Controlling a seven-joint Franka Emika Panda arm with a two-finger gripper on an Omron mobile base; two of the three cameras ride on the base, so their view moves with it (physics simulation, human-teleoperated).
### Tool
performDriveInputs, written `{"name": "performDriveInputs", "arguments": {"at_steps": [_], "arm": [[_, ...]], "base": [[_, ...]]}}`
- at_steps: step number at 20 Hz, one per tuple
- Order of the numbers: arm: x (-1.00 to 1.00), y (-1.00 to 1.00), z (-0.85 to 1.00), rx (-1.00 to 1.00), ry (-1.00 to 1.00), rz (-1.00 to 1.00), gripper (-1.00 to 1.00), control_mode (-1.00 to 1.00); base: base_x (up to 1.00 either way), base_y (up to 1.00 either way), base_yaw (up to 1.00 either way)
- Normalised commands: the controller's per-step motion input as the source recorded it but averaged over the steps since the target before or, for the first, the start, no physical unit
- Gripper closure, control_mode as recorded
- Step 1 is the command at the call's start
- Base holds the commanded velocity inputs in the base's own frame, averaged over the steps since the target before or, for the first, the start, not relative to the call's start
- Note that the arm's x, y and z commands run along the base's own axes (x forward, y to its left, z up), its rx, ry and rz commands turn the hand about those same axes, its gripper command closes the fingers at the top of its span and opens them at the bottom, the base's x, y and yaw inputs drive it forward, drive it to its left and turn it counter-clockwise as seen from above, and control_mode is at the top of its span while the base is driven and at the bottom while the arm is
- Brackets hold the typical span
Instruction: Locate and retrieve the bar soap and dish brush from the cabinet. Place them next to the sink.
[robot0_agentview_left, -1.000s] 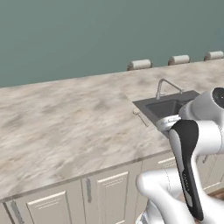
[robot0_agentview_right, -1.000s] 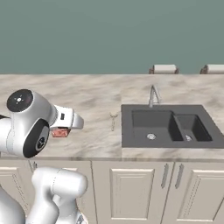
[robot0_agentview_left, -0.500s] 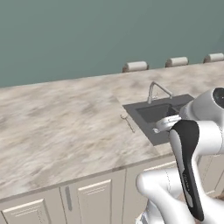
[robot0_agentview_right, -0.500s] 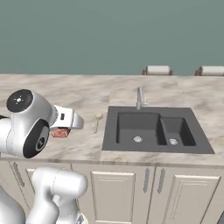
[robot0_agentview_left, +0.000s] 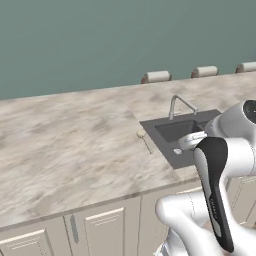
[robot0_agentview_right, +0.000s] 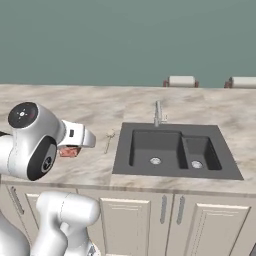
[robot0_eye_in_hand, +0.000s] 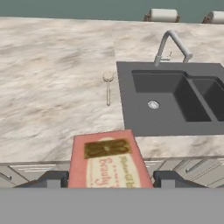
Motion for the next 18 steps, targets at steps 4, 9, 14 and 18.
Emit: {"name": "performDriveInputs", "arguments": {"at_steps": [4,9,14,18], "arm": [[0.00,0.00,0.00,0.00,0.00,0.00,1.00,1.00],[0.00,0.00,0.00,0.00,0.00,0.00,1.00,1.00],[0.00,0.00,0.00,0.00,0.00,0.00,1.00,1.00],[0.00,0.00,0.00,0.00,0.00,0.00,1.00,1.00]], "base": [[0.40,0.03,0.09],[0.60,0.00,0.11],[0.15,-0.02,0.04],[0.00,-0.09,0.00]]}}
